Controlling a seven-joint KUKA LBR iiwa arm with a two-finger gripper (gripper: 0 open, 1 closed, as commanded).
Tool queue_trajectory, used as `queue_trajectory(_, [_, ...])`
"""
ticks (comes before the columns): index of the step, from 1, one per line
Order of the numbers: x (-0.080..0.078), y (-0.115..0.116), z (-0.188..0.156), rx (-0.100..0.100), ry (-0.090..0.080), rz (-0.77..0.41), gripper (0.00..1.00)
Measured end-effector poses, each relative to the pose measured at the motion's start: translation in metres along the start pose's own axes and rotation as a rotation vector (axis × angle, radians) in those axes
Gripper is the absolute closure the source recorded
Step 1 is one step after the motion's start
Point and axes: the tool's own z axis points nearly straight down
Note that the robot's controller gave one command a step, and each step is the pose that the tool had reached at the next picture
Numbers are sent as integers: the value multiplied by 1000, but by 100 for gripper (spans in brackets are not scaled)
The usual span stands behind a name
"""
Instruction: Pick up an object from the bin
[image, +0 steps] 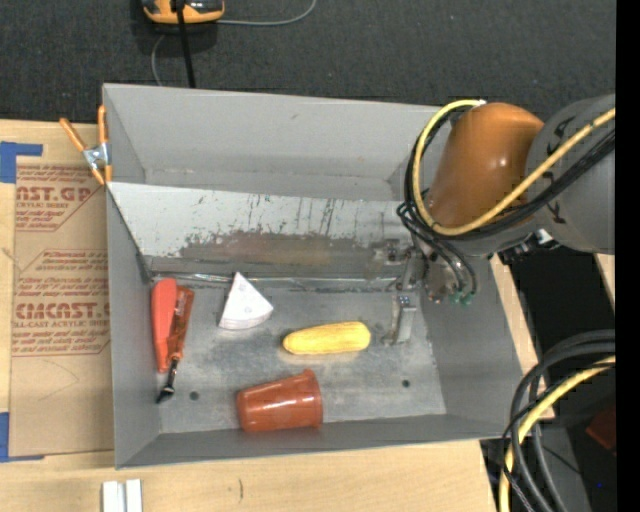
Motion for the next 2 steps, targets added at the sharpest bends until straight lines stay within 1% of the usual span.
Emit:
queue_trajectory(1, [-1,0,-5,1,-7,-1,0])
queue_trajectory(2, [2,15,57,1,-10,-55,0])
